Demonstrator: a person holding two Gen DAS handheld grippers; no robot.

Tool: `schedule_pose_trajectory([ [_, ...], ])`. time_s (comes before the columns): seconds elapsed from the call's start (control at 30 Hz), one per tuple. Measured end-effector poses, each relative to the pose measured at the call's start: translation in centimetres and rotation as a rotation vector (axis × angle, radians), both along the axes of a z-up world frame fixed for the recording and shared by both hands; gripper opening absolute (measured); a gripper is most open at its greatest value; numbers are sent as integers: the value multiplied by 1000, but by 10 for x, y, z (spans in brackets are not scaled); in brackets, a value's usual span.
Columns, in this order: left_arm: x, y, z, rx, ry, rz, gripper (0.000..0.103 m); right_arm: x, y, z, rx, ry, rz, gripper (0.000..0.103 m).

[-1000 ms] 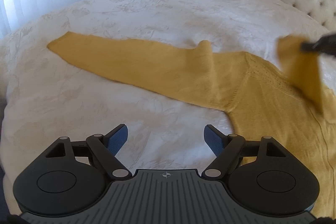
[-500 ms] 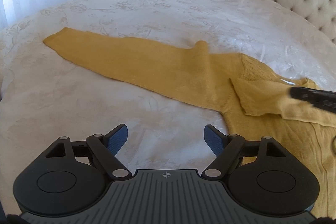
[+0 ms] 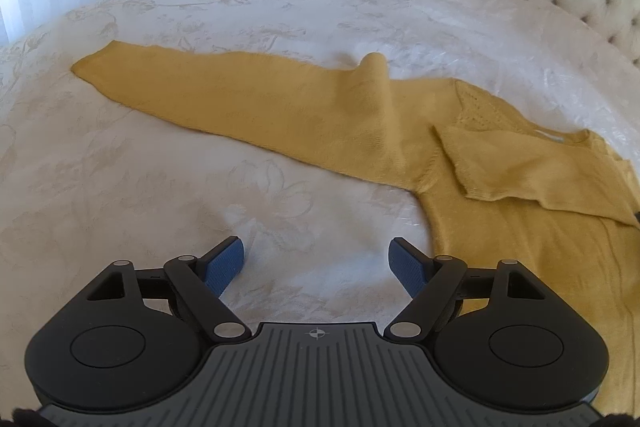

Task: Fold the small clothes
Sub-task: 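Lift the sleeve and lay it across the sweater body, open right gripper, then reach the left gripper to the other sleeve cuff and grasp it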

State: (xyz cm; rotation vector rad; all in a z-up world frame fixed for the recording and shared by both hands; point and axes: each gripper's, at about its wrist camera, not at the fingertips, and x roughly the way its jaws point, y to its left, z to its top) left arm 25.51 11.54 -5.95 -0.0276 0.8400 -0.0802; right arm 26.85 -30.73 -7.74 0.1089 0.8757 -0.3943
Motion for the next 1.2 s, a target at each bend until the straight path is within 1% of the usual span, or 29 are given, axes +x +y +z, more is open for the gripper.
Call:
schedule_pose_trajectory([
  [0.07,1,2,-2,7,-2,13,79,-4,10,9,-38,-24,-16,40],
  [0.13,2,3,-3,10,-7,28,79,-12,28,21,-45,-91,25,40],
  [0.17,3,5,-4,11,-12,37,79,-15,39,26,-50,-119,50,42],
  [0.2,4,6,-5,10,-18,44,79,-19,52,30,-52,-141,76,49],
  [0.23,4,8,-5,5,-24,46,80,-21,64,33,-45,-158,101,53],
  [0.27,5,10,-7,-4,-33,43,80,-25,75,34,-30,-176,124,60],
  [0.3,6,12,-8,-16,-40,39,80,-28,86,35,-11,-197,144,64],
  [0.33,6,14,-10,-30,-44,37,80,-31,98,34,5,-214,165,65],
  [0.37,6,17,-11,-49,-49,39,80,-33,108,31,18,-223,187,67],
  [0.4,6,19,-11,-69,-60,42,80,-37,116,29,28,-227,204,74],
  [0.43,5,21,-12,-88,-72,43,80,-41,125,26,38,-232,216,78],
  [0.5,5,26,-13,-127,-99,37,80,-49,136,18,60,-240,237,89],
  [0.57,6,29,-14,-138,-107,32,80,-55,144,9,64,-230,237,94],
  [0.67,8,30,-16,-131,-120,30,81,-60,149,-5,57,-204,233,102],
  [0.7,8,30,-16,-131,-124,28,83,-61,149,-7,49,-211,229,102],
  [0.8,10,30,-18,-140,-131,13,92,-64,148,-12,52,-225,231,102],
  [0.9,13,33,-20,-141,-141,17,92,-63,146,-22,69,-237,232,103],
  [1.0,19,40,-18,-158,-148,41,92,-62,143,-24,94,-248,226,103],
  [1.13,39,58,-12,-178,-147,86,92,-64,144,-26,95,-268,223,103],
  [1.2,55,75,-9,-203,-149,128,92,-64,143,-27,97,-271,223,103],
])
